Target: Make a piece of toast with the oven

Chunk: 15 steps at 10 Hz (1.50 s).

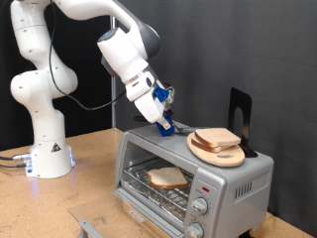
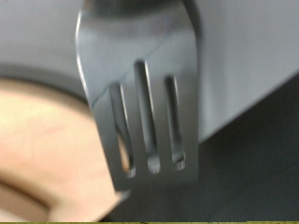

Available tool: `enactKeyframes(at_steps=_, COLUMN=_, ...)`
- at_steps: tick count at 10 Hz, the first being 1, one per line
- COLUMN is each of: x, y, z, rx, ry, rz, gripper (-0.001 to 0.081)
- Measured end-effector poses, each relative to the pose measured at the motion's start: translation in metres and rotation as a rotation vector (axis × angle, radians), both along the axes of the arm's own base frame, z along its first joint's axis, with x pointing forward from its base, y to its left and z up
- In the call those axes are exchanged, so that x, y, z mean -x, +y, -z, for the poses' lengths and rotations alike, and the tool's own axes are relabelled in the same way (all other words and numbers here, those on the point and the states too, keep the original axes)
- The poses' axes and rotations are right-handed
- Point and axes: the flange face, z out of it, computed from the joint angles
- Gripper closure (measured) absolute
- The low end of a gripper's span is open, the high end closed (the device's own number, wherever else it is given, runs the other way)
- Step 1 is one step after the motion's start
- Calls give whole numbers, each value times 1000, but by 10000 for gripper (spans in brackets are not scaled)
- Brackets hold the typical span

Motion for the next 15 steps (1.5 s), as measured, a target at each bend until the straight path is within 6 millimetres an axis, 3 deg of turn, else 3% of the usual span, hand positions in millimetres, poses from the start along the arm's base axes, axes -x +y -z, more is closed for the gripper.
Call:
enactKeyframes(at_steps=3, x=3, y=-12, z=-34, rx=-77, ry=-16, rz=-9, gripper=5)
enactKeyframes(at_steps=6, x=4, y=-24, z=-29, rx=-93, ry=-37, rz=9, gripper=5)
enactKeyframes(at_steps=11, x=21, y=-104, z=-41, rx=-244, ry=-64, rz=8, gripper=5)
enactKeyframes(at_steps=15, x=43, y=-171, z=-49, rx=-239, ry=-41, rz=30, gripper=5)
